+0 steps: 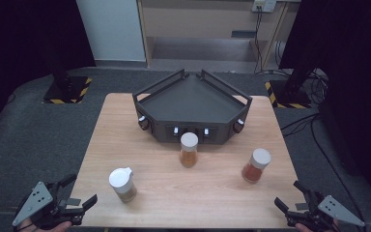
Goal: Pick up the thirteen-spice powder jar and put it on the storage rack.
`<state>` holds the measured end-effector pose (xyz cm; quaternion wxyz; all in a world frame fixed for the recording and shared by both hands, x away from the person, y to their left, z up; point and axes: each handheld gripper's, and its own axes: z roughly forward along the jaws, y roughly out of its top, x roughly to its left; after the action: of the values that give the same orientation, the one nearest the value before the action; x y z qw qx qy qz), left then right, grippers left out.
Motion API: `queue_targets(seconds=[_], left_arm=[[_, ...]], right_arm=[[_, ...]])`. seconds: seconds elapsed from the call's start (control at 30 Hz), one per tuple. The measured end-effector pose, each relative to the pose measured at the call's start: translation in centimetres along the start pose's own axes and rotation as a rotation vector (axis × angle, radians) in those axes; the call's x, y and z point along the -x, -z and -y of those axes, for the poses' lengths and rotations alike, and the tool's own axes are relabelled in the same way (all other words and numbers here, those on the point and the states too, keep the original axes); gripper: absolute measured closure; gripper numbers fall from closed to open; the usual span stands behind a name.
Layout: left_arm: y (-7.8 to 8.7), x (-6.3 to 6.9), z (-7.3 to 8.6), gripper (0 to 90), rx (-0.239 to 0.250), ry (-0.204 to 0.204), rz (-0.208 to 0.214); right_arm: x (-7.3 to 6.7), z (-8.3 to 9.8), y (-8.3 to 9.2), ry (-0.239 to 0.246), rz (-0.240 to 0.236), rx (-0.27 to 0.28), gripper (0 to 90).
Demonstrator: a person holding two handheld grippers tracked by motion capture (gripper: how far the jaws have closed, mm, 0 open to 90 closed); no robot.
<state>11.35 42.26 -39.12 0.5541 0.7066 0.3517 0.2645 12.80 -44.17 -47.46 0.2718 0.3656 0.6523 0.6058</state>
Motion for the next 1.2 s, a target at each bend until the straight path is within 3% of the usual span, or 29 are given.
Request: queue_targets(seconds=[0.7, 1.2], left_arm=[[-0.3, -0.7, -1.3, 0.7, -0.027, -0.030, 0.029], [-1.9, -1.4, -2.6, 0.7, -0.085, -0.043, 0.070]], right_arm=[[0.0, 0.0, 0.0, 0.003, -0.008, 0.002, 2.3], [0.0, 0.0, 0.1, 0.001, -0.008, 0.004, 2.3]])
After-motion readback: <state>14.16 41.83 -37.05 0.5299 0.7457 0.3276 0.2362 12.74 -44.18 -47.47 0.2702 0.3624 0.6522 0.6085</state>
